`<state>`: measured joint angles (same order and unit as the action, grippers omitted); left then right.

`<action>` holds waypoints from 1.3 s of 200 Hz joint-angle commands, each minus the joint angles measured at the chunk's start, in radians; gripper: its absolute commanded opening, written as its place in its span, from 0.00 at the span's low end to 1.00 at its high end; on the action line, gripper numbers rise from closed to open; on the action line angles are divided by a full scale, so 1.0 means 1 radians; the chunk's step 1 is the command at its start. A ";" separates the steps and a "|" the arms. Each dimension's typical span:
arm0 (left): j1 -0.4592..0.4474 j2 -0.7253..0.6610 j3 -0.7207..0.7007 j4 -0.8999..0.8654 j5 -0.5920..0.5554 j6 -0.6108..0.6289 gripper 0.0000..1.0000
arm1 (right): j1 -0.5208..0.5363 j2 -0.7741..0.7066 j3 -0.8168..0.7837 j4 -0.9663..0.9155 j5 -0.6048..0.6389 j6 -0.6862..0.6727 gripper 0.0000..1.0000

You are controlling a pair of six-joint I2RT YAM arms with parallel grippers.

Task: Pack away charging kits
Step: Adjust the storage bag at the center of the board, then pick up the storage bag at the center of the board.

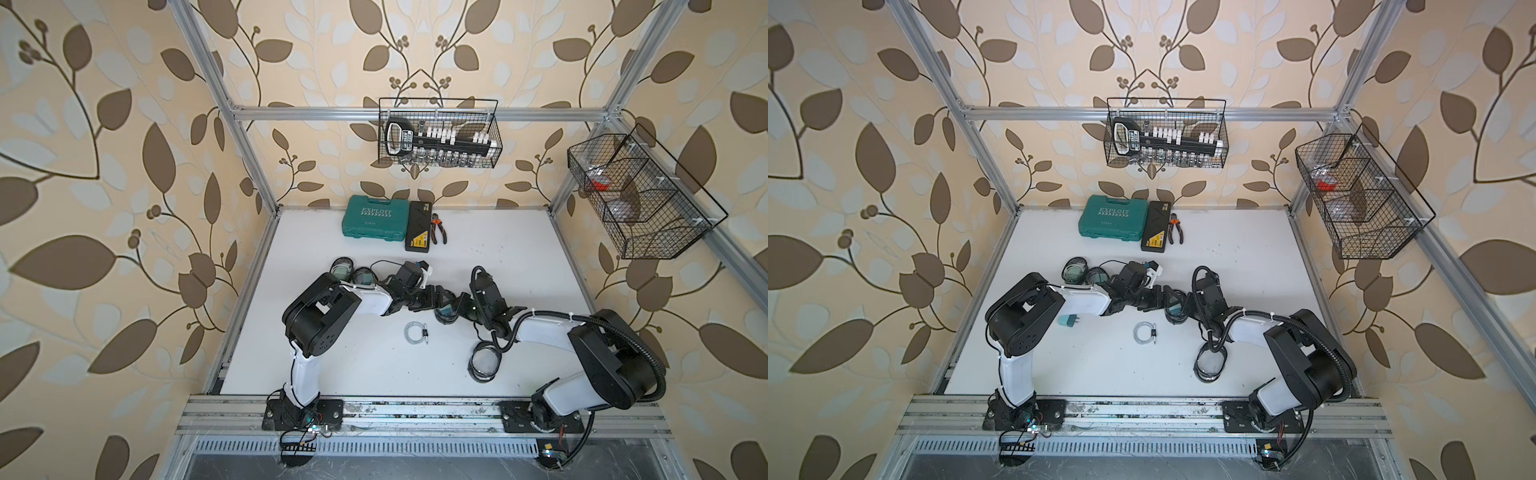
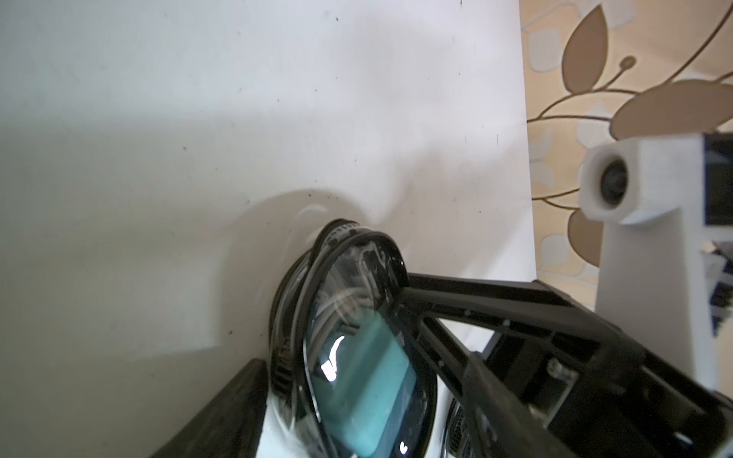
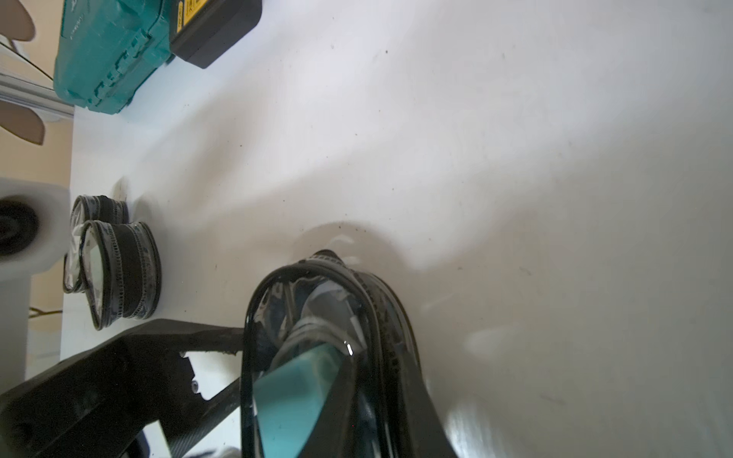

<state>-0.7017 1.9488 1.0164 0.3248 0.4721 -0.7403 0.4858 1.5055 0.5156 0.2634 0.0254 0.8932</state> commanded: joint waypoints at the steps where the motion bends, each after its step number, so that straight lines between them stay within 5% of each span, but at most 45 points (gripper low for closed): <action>1: -0.004 0.032 -0.017 -0.033 -0.001 -0.047 0.75 | 0.003 -0.002 -0.070 -0.032 -0.009 0.040 0.15; 44: -0.007 0.049 0.006 -0.067 0.017 -0.037 0.72 | 0.002 -0.025 -0.147 0.044 -0.002 0.067 0.00; 156: -0.012 0.082 0.022 -0.044 0.104 -0.044 0.81 | 0.000 -0.015 -0.244 0.244 -0.017 0.076 0.00; 260: -0.035 0.176 0.056 -0.025 0.144 -0.051 0.64 | 0.000 0.037 -0.227 0.324 -0.067 0.042 0.00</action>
<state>-0.7147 2.0514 1.0843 0.3977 0.6064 -0.7929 0.4812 1.5272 0.3065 0.6674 0.0025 0.9569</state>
